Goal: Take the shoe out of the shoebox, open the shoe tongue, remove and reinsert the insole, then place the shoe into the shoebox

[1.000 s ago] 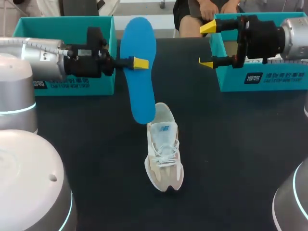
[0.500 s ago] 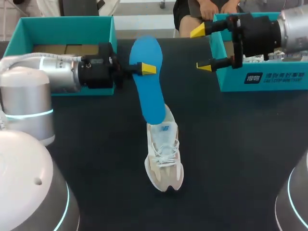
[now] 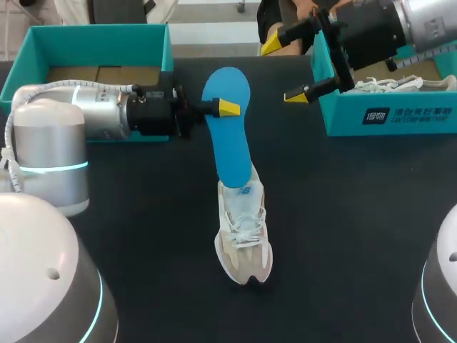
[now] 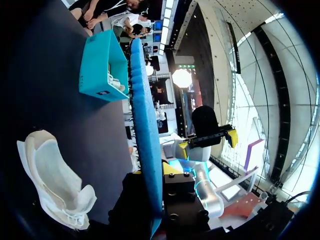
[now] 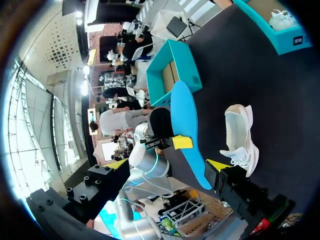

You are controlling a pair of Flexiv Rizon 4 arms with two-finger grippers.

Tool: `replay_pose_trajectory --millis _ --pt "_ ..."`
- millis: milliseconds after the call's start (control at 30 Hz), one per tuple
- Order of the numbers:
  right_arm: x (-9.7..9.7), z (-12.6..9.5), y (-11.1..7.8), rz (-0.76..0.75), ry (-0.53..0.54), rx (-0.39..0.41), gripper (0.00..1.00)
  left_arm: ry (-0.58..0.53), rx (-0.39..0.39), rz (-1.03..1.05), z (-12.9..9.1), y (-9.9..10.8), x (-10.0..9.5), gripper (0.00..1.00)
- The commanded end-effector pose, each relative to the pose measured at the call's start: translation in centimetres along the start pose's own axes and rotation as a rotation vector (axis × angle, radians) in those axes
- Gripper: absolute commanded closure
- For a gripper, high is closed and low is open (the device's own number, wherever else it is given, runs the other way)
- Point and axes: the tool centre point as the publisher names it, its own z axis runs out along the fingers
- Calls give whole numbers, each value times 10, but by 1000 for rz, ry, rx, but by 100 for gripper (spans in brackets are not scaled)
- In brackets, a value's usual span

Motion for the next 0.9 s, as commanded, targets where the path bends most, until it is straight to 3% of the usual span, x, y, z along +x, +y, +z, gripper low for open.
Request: replay_pose_trajectory --millis 33,433,467,667,900 --pt "2 1 2 1 -18 3 0 -4 -34 4 -3 -4 0 100" --pt "2 1 2 1 -18 3 0 -4 -34 4 -3 -4 0 100" --pt "-2 1 3 -54 -6 -33 0 -4 -34 4 -3 -4 0 100" --pt "-12 6 -1 -237 -254 -103 0 -4 -34 4 -3 -4 0 100" --pt "-6 6 -4 -272 -377 -139 0 -4 -34 4 -3 -4 0 100"
